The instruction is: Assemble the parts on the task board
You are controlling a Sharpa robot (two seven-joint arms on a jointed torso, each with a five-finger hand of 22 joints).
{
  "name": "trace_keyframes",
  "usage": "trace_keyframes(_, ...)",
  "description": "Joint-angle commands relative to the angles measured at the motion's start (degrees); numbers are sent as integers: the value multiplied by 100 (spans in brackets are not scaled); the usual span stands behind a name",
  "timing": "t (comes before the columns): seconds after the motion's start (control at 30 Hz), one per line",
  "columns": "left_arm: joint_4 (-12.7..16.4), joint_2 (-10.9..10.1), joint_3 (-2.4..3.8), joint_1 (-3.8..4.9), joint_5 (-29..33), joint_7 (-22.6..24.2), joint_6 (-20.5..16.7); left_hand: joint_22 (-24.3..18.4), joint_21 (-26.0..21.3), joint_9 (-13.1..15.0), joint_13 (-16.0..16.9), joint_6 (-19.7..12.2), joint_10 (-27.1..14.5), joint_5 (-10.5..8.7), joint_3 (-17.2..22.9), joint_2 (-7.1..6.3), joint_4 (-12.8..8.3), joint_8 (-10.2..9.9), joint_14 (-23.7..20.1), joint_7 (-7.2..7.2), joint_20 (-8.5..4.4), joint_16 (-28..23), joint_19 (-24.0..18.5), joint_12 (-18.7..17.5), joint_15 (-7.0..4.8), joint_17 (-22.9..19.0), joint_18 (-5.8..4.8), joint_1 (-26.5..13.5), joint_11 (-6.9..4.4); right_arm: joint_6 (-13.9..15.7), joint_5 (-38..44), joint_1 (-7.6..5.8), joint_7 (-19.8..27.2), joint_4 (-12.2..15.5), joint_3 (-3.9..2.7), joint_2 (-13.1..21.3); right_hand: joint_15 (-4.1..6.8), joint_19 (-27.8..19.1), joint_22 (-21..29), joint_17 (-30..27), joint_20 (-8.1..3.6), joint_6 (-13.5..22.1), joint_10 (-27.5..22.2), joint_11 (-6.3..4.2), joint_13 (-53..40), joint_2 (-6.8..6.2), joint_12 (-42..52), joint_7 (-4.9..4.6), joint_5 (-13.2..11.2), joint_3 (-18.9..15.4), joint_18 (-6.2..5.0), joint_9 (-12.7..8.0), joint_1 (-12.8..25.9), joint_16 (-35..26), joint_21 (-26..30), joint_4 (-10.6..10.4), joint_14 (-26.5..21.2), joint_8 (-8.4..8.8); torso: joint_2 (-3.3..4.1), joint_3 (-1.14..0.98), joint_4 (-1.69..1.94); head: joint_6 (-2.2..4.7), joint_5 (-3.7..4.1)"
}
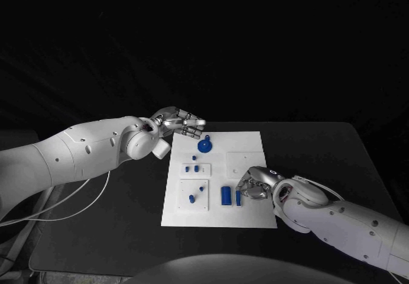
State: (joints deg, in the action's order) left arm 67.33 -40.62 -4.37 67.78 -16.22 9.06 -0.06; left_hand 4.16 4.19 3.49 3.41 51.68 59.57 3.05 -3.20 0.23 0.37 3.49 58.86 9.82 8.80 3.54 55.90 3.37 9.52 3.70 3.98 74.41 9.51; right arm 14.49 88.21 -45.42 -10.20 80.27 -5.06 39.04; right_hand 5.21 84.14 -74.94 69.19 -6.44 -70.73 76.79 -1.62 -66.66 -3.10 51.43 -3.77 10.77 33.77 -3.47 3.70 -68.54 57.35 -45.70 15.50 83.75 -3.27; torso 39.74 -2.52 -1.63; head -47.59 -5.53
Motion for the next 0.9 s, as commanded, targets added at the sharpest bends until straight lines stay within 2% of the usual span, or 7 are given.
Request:
trace_keyframes(0.03, 8, 7, 1, 2, -22, 50, 43, -3, -7, -9, 4, -33, -27, -14, -8, 57, -11, -8, -17, -7, 2, -3, -39, 4, -2, 1, 20, -2, -11, -131, 84, 37, -65, -15, 16, -5, -27, 29, -541, 10, 38, -49, 29, -14, 5, -5, 20, -1, 11, -7, -61, 5, 54, 41, -25, 20, 1, -34, 0, -1, -2, 1, 1)
trace_keyframes(0.2, 5, 10, 1, 2, -22, 46, 47, -3, -7, -9, 4, -33, -27, -14, -8, 57, -11, -8, -17, -7, 2, -3, -39, 4, -2, 1, 20, -2, -11, 59, 71, 53, -65, -56, 17, -42, -24, 27, -530, -4, 36, -41, 23, -17, 18, 13, 3, 4, -119, -47, -65, 6, 93, 19, 6, -28, -2, -33, 0, 0, 0, 1, 2)
trace_keyframes(0.3, 4, 10, 1, 2, -22, 41, 53, -3, -7, -9, 4, -33, -27, -14, -8, 57, -11, -8, -17, -7, 2, -3, -39, 4, -2, 1, 20, -2, -11, 185, 63, 64, -82, -87, 17, -71, -24, 32, -516, -14, 39, -55, 23, -30, 24, 55, -4, 31, -508, -252, -62, 10, 106, 9, 44, -185, 4, -34, 1, -1, 3, -2, -3)
trace_keyframes(0.33, 4, 10, 1, 2, -23, 39, 54, -3, -7, -9, 4, -33, -27, -14, -8, 57, -11, -8, -17, -7, 2, -3, -39, 4, -2, 1, 20, -2, -11, 226, 63, 70, -91, -98, 17, -82, -23, 37, -512, -18, 41, -65, 29, -35, 26, 70, -4, 51, -730, -367, -58, 11, 98, 5, 61, -262, 6, -36, 1, -1, 3, -2, -3)
trace_keyframes(0.5, 4, 9, 1, 2, -24, 30, 61, -2, -6, -9, 4, -44, -30, -13, -3, 73, -7, -9, -19, -7, 3, -2, -39, 4, -1, 1, 21, -4, -9, 364, 91, 96, -158, -144, 17, -126, -7, 68, -514, -13, 18, -95, 38, -57, 28, 49, -11, 107, -794, -812, -33, 11, -8, 4, 112, -521, 10, -38, 1, 0, 5, -6, -6)
trace_keyframes(0.77, 4, 7, 0, 2, -26, 23, 68, -2, -6, -9, 4, -44, -30, -13, -3, 73, -7, -9, -19, -7, 3, -2, -39, 4, -1, 1, 21, -4, -9, 310, 164, 119, -237, -167, 17, -150, 6, 83, -521, 19, -8, -142, 54, -82, 16, 40, -38, 147, -799, -1091, 4, 7, -68, 11, 135, -671, 18, -35, 1, 1, 2, -19, -17)
trace_keyframes(0.9, 4, 7, 0, 2, -27, 20, 71, -3, -7, -9, 4, -43, -31, -13, -3, 82, -16, -8, -21, -7, 4, -3, -42, 4, -1, 1, 21, 7, -10, 384, 183, 126, -243, -155, 17, -137, 8, 87, -520, 22, -11, -141, 54, -83, 16, 23, -52, 151, -801, -1128, 8, 7, -48, 5, 147, -710, 18, -36, -1, -1, -3, -19, -31)
